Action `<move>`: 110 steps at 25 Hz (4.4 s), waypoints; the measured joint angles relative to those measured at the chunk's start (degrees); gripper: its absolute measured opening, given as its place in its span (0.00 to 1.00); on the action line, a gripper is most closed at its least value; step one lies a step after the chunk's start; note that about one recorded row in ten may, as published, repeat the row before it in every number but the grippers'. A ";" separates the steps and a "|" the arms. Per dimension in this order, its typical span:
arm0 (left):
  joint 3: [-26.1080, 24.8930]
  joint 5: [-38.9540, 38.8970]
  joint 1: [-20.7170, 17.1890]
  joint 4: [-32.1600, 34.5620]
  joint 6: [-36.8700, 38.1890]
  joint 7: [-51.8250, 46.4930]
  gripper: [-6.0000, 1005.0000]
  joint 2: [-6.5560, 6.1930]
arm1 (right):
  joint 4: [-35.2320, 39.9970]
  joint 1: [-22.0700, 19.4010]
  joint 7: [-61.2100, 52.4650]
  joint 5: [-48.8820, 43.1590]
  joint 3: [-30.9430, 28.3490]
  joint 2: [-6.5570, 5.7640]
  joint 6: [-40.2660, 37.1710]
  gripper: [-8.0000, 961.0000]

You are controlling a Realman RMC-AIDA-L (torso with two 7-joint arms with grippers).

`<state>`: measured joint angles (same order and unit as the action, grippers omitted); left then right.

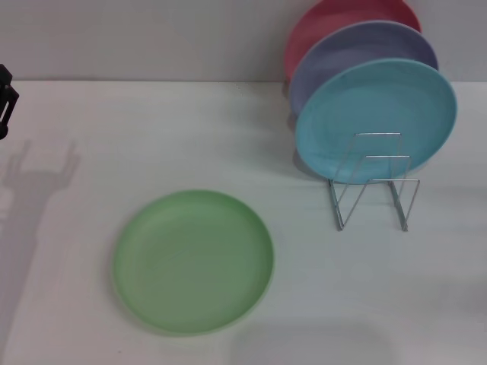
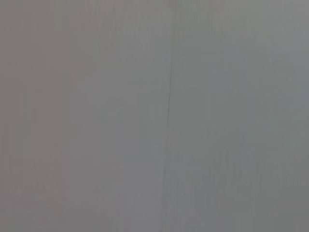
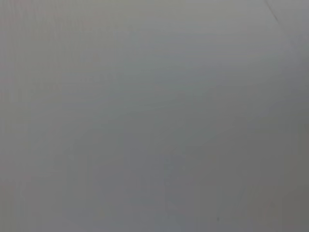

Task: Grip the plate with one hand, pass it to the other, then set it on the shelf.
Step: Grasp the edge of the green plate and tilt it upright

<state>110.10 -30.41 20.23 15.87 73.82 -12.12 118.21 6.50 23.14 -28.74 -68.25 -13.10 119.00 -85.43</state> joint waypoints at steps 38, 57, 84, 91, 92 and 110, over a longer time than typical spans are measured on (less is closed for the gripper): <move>-20.08 4.55 0.71 52.93 -96.44 11.24 0.79 -3.81 | 0.00 -0.20 0.02 0.32 -0.19 0.09 -0.09 0.73; -42.68 -6.67 10.22 61.01 -154.62 32.40 0.79 -0.40 | 1.07 0.43 0.11 0.31 -0.43 -0.27 -0.94 0.73; -43.13 -2.72 11.84 52.39 -162.47 29.46 0.79 0.18 | 2.29 2.03 1.95 0.41 -0.43 -0.73 -0.88 0.73; -43.12 -2.73 11.95 51.75 -161.28 29.69 0.79 0.18 | 2.29 1.88 1.74 0.40 -0.44 -0.68 -1.23 0.73; -43.12 -2.73 11.95 51.75 -161.28 29.69 0.79 0.18 | 2.29 1.88 1.74 0.40 -0.44 -0.68 -1.23 0.73; -42.12 -2.82 12.97 48.79 -159.44 30.39 0.77 0.17 | 2.29 1.46 1.66 0.40 -0.53 -0.44 -2.32 0.73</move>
<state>67.98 -33.23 33.20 64.66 -85.62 18.27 118.39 8.79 24.61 -27.08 -67.85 -13.62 118.57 -87.75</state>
